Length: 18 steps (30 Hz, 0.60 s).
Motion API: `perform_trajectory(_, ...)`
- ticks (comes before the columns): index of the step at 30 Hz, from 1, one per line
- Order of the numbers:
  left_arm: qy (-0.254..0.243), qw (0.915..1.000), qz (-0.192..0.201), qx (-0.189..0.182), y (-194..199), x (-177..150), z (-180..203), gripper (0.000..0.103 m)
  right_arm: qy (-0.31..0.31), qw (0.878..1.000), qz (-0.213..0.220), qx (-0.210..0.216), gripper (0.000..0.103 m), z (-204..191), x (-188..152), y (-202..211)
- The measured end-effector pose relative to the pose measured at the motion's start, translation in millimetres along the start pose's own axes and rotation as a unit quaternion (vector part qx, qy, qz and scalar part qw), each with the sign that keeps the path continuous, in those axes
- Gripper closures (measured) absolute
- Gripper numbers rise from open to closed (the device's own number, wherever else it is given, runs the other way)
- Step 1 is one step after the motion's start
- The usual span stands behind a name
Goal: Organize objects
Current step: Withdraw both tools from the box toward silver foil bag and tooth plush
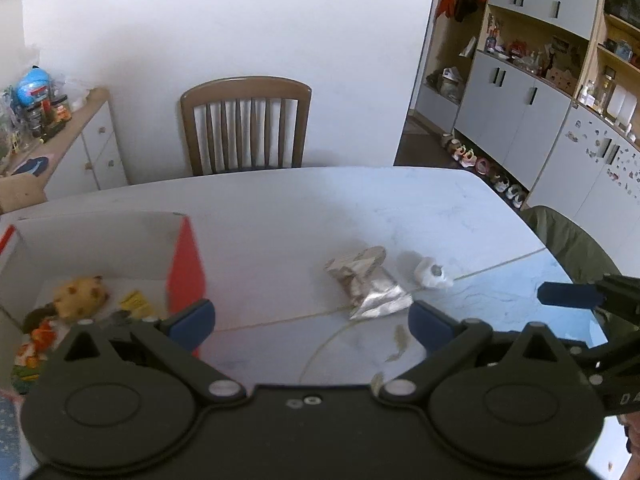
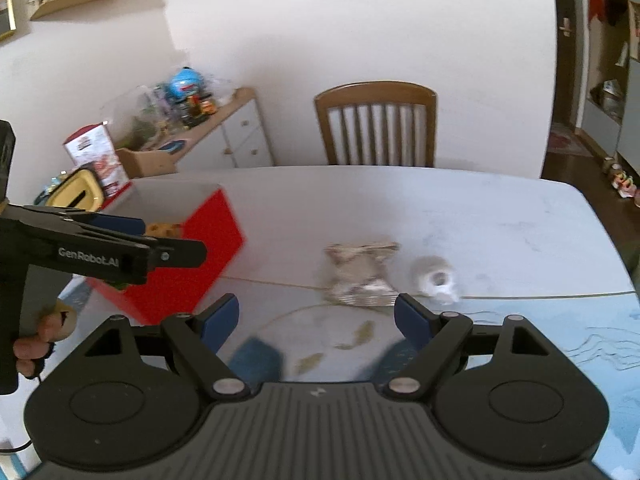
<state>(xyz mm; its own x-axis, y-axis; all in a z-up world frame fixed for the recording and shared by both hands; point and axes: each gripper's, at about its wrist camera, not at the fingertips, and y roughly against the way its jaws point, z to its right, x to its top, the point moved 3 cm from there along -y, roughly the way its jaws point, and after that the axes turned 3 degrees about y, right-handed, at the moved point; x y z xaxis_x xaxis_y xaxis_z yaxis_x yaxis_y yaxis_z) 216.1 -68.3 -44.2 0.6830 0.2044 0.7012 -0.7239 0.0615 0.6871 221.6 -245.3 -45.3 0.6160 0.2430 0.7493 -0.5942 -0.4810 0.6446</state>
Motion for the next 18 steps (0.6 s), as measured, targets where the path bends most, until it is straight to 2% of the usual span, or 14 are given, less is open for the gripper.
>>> perform_trajectory(9, 0.004, 0.9998, -0.013, 0.012, -49.4, 16.5, 34.5, 0.0, 0.014, 0.999, -0.006, -0.043, 0.018, 68.9, -1.0, -27.7)
perform_trajectory(18, 0.021, 0.9979, -0.054, 0.03, -107.8, 21.1, 54.3, 0.0, 0.024, 0.998, -0.028, -0.045, 0.018, 99.3, -12.0, -70.7)
